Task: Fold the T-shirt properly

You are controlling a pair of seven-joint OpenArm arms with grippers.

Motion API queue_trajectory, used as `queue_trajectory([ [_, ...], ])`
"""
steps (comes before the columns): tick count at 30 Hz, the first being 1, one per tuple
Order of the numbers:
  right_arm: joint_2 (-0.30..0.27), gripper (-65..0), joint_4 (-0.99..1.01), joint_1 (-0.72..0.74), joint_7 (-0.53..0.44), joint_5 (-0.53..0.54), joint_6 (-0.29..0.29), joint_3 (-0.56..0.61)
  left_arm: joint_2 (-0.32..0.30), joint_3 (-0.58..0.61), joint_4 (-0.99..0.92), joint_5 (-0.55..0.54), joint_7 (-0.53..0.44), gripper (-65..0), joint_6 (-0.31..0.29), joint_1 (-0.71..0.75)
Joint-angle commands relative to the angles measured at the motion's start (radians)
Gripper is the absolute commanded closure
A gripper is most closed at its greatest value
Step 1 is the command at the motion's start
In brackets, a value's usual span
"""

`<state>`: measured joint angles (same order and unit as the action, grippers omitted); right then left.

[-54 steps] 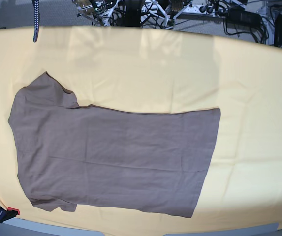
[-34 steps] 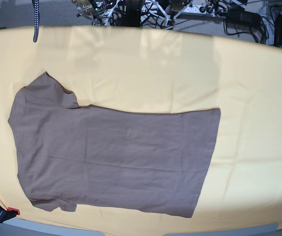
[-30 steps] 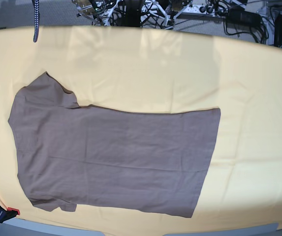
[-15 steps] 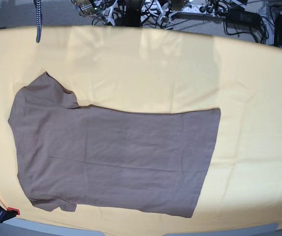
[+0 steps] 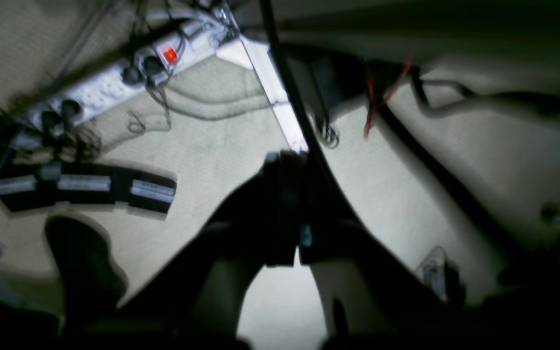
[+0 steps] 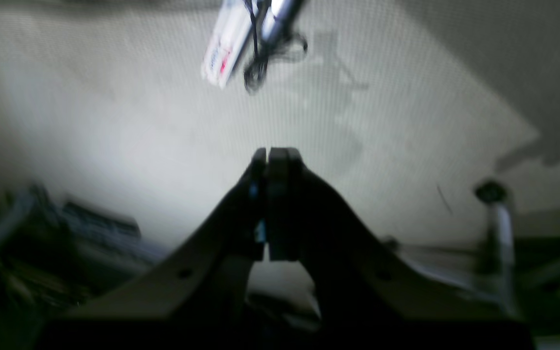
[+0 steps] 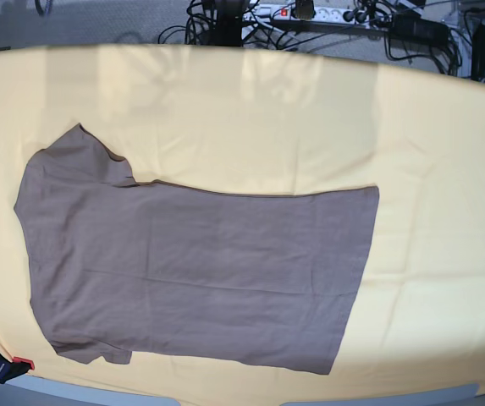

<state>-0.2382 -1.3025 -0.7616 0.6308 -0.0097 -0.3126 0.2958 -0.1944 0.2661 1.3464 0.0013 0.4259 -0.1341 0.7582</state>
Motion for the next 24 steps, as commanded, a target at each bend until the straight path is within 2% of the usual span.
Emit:
queue_trajectory([
  [1,-0.018,0.0,-0.074,-0.05,0.005,0.01,-0.003,0.0,-0.019,0.002,0.059,-0.005,0.014,0.0,-0.008,0.048],
  [3,-0.057,0.0,-0.211,-0.14,0.021,0.009,0.023,0.0,-0.064,0.002,0.166,0.003,0.052,0.0,-0.008,0.114],
  [10,-0.186,0.0,-0.644,-0.397,0.066,-0.013,0.118,-0.002,-0.241,0.001,0.529,0.135,0.137,0.0,0.005,0.323],
  [15,-0.246,0.0,-0.869,-0.516,0.093,-0.15,0.203,-0.002,-0.323,0.001,0.782,0.307,0.182,0.0,0.105,0.432],
  [18,-0.262,0.0,-0.98,-0.547,0.115,-0.244,0.247,-0.002,-0.366,-0.001,0.927,0.41,0.224,0.0,0.155,0.476],
  [20,-0.264,0.0,-1.038,-0.547,0.12,-0.318,0.303,-0.002,-0.399,-0.001,1.01,0.47,0.24,0.0,0.188,0.497],
  [23,-0.264,0.0,-1.054,-0.547,0.146,-0.425,0.388,-0.002,-0.441,-0.001,1.01,0.554,0.252,0.0,0.236,0.513],
  [24,-0.264,0.0,-1.054,-0.547,0.153,-0.465,0.412,-0.002,-0.452,-0.001,1.01,0.62,0.244,0.0,0.265,0.509],
])
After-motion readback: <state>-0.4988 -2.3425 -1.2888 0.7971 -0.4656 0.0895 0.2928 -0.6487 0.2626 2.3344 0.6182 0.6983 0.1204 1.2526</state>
